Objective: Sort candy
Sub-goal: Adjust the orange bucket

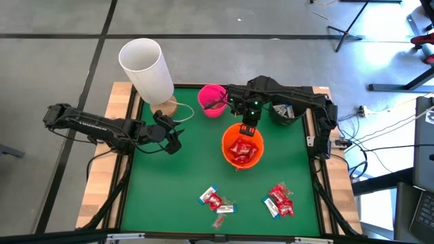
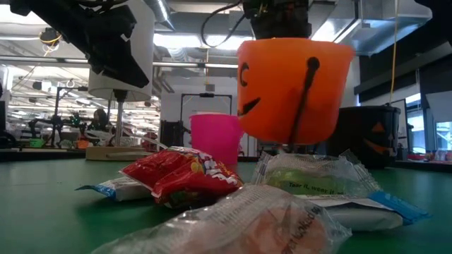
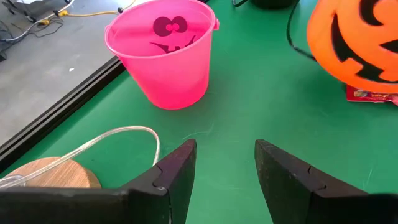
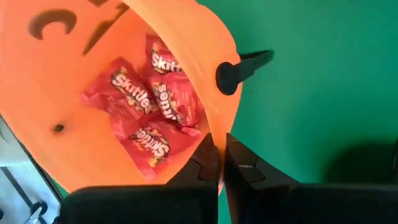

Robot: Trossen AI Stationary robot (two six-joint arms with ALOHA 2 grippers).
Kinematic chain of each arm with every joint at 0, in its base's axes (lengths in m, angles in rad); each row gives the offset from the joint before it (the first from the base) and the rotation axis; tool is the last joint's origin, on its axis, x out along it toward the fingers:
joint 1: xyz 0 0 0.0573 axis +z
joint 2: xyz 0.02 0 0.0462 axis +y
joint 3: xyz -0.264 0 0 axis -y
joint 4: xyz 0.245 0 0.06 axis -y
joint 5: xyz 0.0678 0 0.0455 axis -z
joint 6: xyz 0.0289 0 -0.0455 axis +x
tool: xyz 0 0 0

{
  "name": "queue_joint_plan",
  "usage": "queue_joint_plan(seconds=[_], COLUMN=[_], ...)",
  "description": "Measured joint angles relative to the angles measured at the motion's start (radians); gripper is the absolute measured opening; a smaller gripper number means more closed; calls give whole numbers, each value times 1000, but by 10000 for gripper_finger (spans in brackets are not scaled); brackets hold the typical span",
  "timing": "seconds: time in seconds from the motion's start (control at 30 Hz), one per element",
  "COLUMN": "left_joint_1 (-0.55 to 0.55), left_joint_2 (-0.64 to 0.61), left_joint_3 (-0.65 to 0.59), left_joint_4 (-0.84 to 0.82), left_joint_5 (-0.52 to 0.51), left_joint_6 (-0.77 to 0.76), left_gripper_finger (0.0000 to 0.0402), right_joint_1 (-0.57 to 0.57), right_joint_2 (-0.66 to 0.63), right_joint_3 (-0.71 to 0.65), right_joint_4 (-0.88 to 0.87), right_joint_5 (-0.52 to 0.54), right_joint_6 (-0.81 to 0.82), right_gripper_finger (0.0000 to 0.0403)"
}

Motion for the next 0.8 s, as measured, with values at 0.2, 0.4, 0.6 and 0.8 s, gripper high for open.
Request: queue_joint_plan(seconds=[0.2, 0.4, 0.6, 0.8], left_joint_1=[0, 0, 0, -1], left_joint_2=[0, 0, 0, 0], left_joint_3=[0, 0, 0, 0], left_joint_4=[0, 0, 0, 0], left_joint_5=[0, 0, 0, 1], left_joint_6=[0, 0, 0, -1], left_gripper_finger=[160, 160, 160, 160], right_joint_1=[0, 0, 0, 0], right_joint_2=[1, 1, 11, 86], right_joint_3=[0, 0, -1, -1], right_joint_4=[-3, -3, 1, 47], right_joint_5=[-7, -18, -9, 9], right_joint_6=[0, -1, -6, -17], right_gripper_finger=[3, 3, 3, 3])
